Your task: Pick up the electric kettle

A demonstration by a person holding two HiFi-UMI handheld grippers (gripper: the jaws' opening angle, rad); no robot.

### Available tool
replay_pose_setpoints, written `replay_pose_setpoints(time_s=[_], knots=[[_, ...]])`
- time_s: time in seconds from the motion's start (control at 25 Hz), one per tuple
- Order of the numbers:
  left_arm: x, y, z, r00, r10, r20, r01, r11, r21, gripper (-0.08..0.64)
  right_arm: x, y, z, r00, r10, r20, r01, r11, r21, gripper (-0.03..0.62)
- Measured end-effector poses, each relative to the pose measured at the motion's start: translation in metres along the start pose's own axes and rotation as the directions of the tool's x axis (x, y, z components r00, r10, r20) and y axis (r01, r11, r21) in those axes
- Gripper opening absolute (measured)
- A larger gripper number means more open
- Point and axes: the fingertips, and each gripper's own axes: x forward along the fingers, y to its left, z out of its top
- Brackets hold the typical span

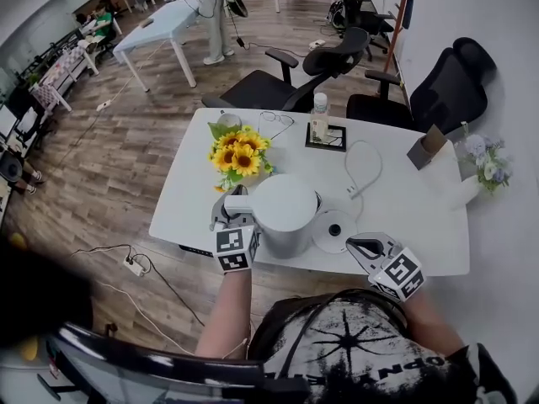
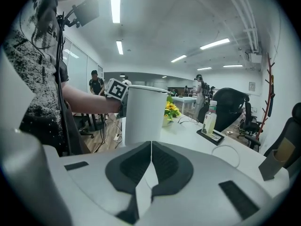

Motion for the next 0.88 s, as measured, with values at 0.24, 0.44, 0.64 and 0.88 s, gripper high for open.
replay_pose_setpoints(time_s=[0.24,0.44,0.64,0.88], knots=[[0.003,0.009,-0.016,1.0,0.011,-0.017,-0.011,1.0,-0.011,0.009,0.005,0.006,0.004,1.0,0.006,-0.015,-0.006,0.999,-0.041,0.023],[0.004,0.01,-0.022,1.0,0.01,-0.002,-0.01,1.0,0.004,0.009,0.009,0.007,0.002,0.999,0.005,-0.045,-0.007,0.999,-0.043,0.023],[0.003,0.014,-0.024,0.999,0.026,0.023,-0.026,0.999,-0.022,0.009,0.012,0.007,0.001,0.998,0.013,-0.069,-0.017,0.999,-0.049,0.023],[-0.001,0.016,-0.027,0.998,0.037,0.05,-0.035,0.999,-0.04,0.009,0.019,0.008,0.001,0.996,0.028,-0.084,-0.033,0.998,-0.054,0.023]])
